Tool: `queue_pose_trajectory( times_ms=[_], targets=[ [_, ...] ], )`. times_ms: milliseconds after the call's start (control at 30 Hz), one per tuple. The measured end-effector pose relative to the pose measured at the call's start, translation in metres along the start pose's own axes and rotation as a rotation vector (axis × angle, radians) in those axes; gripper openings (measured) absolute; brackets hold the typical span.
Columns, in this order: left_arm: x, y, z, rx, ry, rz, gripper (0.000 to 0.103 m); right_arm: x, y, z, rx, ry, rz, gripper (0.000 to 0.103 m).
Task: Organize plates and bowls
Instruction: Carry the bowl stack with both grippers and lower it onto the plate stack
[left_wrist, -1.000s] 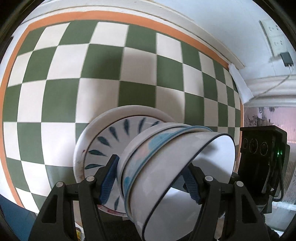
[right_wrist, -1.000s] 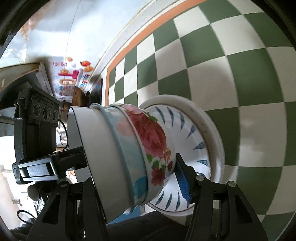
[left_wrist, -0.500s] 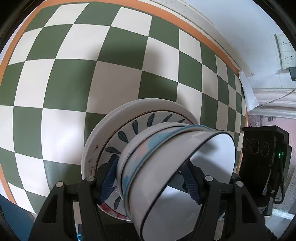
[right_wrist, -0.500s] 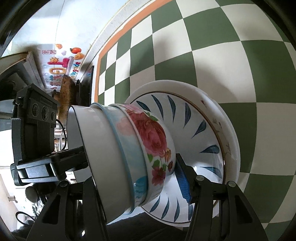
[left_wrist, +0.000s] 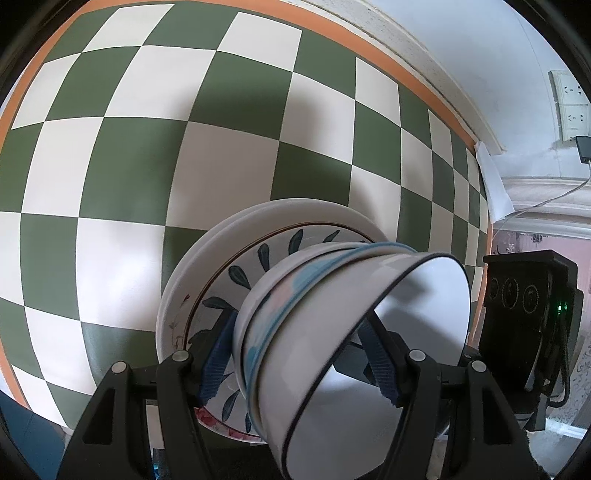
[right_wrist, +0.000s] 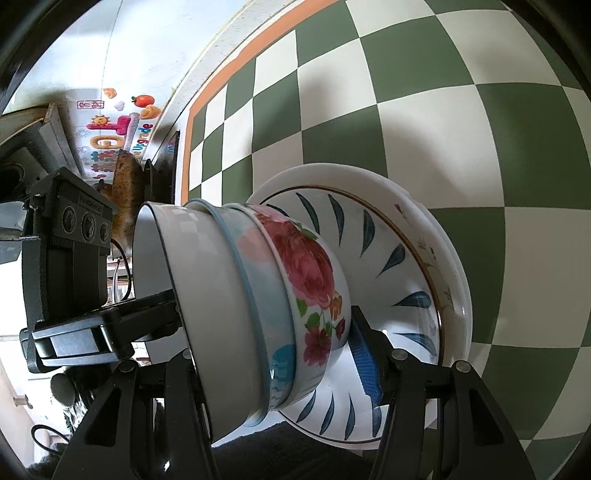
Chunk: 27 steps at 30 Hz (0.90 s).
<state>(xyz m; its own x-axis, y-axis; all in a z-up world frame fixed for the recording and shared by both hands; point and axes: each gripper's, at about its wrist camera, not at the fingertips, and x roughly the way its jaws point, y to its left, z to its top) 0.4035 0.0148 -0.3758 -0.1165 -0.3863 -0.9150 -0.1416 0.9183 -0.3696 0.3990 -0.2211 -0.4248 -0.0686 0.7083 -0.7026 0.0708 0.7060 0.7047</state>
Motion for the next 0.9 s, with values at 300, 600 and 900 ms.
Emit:
queue_pose_trajectory(
  times_ms=[300,600,900],
  targets=[
    [0.001,-0.002,0.002,0.004,0.014,0.007,0.064,0.0,0.001,-0.001,0.02,0.014,-0.014,0.061],
    [0.001,-0.005,0.001,0.006,0.011,0.023,0.064,0.001,-0.001,-0.006,0.038,0.025,-0.043,0.063],
    [-0.007,-0.009,-0.006,0.016,-0.03,0.029,0.064,-0.016,0.005,-0.009,-0.001,-0.007,-0.077,0.064]
  ],
)
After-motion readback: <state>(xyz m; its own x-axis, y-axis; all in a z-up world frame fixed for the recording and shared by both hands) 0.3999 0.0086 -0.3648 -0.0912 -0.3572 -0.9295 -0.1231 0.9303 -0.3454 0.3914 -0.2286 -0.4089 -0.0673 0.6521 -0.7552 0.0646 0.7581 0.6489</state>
